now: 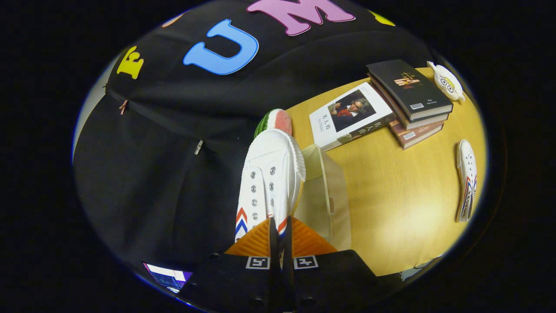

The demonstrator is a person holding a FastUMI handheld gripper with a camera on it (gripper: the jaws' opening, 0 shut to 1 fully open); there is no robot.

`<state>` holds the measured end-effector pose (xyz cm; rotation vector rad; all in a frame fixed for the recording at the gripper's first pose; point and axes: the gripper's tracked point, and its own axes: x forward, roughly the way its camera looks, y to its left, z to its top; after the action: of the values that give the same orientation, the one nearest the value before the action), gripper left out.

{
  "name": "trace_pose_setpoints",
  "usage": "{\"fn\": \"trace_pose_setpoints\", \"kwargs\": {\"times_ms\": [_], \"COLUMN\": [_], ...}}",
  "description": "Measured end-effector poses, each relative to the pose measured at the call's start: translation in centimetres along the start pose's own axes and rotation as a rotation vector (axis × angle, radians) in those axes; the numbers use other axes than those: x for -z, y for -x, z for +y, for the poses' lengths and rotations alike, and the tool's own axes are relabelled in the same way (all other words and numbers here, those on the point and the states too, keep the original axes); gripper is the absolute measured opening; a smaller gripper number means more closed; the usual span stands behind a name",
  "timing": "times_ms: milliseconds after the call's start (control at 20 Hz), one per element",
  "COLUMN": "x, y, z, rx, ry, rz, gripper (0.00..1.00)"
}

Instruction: Open the storage box then place both shoes into the box .Put the left shoe in first, then the right shoe, with the right side of both shoes facing outward in a uniform manner.

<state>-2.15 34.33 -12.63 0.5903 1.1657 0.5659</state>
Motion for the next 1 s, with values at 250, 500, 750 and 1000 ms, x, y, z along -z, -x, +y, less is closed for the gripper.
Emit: {"fn": "trace_pose_setpoints", "kwargs": {"times_ms": [250, 500, 750, 1000], "x": [1.8, 3.6, 4.3, 2.0], "y": [-5.0, -7.9, -9.6, -7.4], "z": [1.4, 1.8, 1.7, 5.7], "rx": [0.036, 0.068, 0.092, -0.04], "ry": [0.041, 0.05, 0.058, 0.064], "rz": [0.063, 0.115, 0.131, 0.046], "gripper": [0.05, 0.05, 0.06, 0.98]}}
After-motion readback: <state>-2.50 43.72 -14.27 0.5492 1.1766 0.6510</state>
